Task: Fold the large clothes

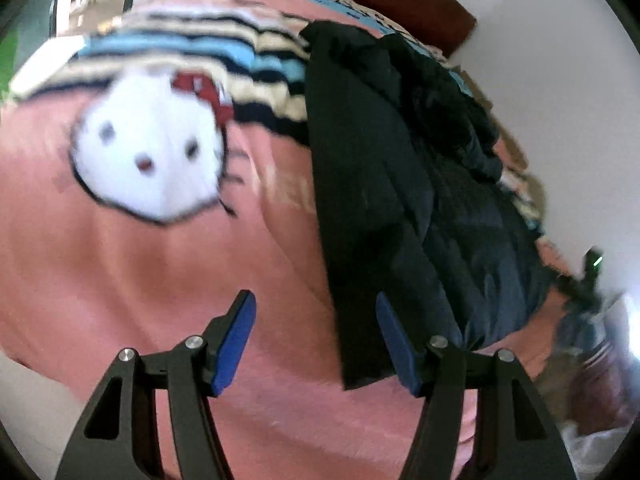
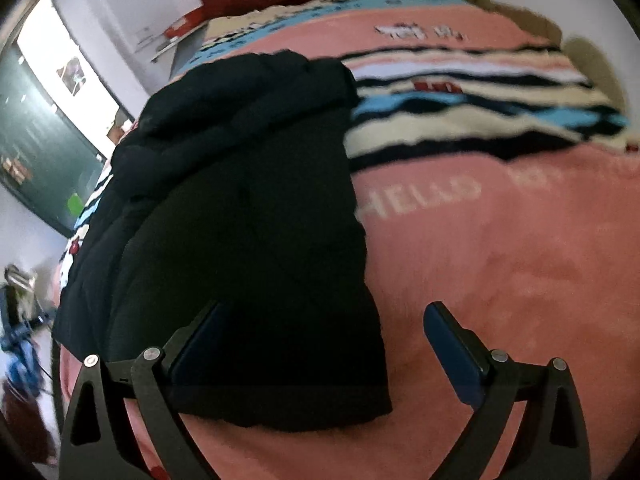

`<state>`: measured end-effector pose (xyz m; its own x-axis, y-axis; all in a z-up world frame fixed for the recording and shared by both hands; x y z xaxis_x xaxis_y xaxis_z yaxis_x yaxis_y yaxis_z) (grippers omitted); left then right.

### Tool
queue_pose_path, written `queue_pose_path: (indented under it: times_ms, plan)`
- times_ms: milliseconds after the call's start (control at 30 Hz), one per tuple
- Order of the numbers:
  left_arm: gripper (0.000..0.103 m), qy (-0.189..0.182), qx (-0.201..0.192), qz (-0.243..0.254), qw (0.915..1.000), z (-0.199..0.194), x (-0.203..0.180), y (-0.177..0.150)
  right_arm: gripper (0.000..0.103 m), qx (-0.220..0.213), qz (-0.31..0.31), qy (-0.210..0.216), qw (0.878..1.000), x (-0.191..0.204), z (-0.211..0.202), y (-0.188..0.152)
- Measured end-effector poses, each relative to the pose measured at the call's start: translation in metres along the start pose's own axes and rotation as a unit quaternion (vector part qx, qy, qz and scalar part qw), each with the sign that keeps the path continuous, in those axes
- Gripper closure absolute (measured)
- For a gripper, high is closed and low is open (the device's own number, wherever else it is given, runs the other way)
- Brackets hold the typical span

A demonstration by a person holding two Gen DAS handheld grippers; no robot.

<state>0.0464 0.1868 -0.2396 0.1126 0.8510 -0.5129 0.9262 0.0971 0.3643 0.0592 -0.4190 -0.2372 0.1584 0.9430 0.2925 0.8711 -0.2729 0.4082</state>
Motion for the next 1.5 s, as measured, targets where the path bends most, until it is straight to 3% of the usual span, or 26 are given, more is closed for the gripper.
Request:
queue_pose_path:
  times_ms: [133, 333, 433, 633, 800, 867, 900, 967, 1000, 1067, 1167, 1367, 1500]
  plan:
    - [0.042, -0.072, -0.012, -0.066, 0.9951, 0.017, 0.000, 0.003, 0.005, 0.018, 0.024, 0.025, 0.999, 0.000, 0.019, -0.008]
    - [0.042, -0.183, -0.027, -0.140, 0.9728, 0.028, -0.012, 0.008, 0.004, 0.036, 0.032, 0.071, 0.996, 0.014, 0.035, -0.018]
    - [0.042, -0.224, -0.012, -0.140, 0.9643, 0.033, -0.033, 0.003, 0.004, 0.043, 0.027, 0.100, 0.994, 0.026, 0.037, -0.020]
    - [0.036, -0.261, 0.024, -0.125, 0.9569, 0.045, -0.076, -0.019, 0.003, 0.057, 0.018, 0.141, 0.988, 0.045, 0.040, -0.026]
    - [0.038, -0.260, 0.030, -0.127, 0.9569, 0.053, -0.092, -0.031, 0.006, 0.049, 0.042, 0.164, 0.984, 0.039, 0.040, -0.022]
    - [0.040, -0.262, 0.019, -0.144, 0.9541, 0.052, -0.094, -0.027, 0.018, 0.047, 0.060, 0.167, 0.983, 0.034, 0.040, -0.019]
    - [0.045, -0.265, 0.012, -0.149, 0.9525, 0.051, -0.097, -0.026, 0.022, 0.046, 0.069, 0.169, 0.982, 0.031, 0.040, -0.018]
    - [0.056, -0.266, 0.005, -0.150, 0.9523, 0.047, -0.099, -0.024, 0.042, 0.047, 0.078, 0.175, 0.980, 0.030, 0.039, -0.018]
    - [0.062, -0.266, 0.001, -0.147, 0.9527, 0.046, -0.102, -0.022, 0.046, 0.049, 0.081, 0.182, 0.979, 0.031, 0.039, -0.018]
    - [0.070, -0.257, -0.005, -0.133, 0.9571, 0.042, -0.109, -0.021, 0.063, 0.051, 0.080, 0.194, 0.976, 0.037, 0.039, -0.018]
    - [0.079, -0.241, -0.011, -0.111, 0.9641, 0.038, -0.120, -0.013, 0.076, 0.044, 0.060, 0.204, 0.976, 0.051, 0.035, -0.014]
    - [0.085, -0.228, -0.030, -0.074, 0.9704, 0.012, -0.146, 0.018, 0.082, -0.008, 0.054, 0.232, 0.971, 0.062, 0.007, 0.016]
    - [0.086, -0.250, -0.060, -0.056, 0.9648, -0.015, -0.170, 0.054, 0.083, -0.058, 0.063, 0.249, 0.965, 0.070, -0.013, 0.058]
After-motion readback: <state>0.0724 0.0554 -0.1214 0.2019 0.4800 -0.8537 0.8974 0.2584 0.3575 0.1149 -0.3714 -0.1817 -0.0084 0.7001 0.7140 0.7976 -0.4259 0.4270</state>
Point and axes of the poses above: each gripper's, at about its wrist camera, not at the fingertips, and z roughly the way its jaws point, x to its left, y to its top, the point moved 10 cm from there along z, roughly the way its jaws point, and after that the axes turned 1 degree about z, right-handed, at the moved point
